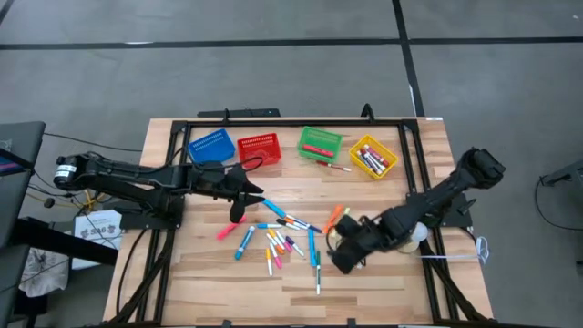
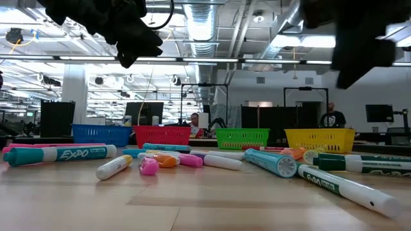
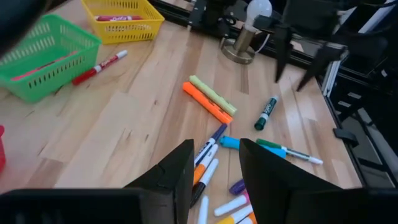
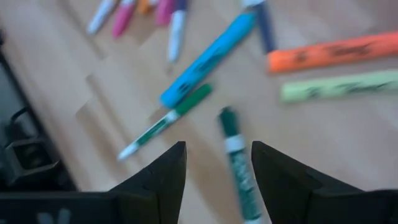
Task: Pick & Place Markers
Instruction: Put the large green marker pen into the yellow bin
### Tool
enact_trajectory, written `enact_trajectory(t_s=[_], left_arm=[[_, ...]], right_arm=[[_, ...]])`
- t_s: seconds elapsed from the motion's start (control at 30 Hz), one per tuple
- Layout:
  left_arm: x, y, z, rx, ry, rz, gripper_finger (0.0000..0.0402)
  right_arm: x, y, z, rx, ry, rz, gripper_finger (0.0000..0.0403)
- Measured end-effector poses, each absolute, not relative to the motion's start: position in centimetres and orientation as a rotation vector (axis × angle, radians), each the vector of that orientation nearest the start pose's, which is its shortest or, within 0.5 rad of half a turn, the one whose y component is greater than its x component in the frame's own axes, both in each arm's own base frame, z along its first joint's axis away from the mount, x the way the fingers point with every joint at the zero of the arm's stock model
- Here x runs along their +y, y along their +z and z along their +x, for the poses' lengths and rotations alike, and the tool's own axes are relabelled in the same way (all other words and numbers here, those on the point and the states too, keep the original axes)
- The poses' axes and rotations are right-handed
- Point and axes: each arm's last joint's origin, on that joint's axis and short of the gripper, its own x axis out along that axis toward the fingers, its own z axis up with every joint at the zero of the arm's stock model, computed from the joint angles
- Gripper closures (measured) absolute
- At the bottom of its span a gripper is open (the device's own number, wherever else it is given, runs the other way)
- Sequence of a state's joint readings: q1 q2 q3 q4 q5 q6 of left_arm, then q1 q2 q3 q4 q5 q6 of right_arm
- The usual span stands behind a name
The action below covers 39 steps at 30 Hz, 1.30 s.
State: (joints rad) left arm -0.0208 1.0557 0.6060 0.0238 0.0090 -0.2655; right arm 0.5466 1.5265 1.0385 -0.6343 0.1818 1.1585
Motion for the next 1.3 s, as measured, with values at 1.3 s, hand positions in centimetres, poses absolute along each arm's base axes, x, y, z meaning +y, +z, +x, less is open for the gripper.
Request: enact_trajectory(t_s=[1.3], left_arm=[[-2.1,24.1,22.4,0.441,-0.061,-0.281,0.0275]], right_arm=[[16.5,15.5,26.2,1.299,-0.391,0.517,0.0357]])
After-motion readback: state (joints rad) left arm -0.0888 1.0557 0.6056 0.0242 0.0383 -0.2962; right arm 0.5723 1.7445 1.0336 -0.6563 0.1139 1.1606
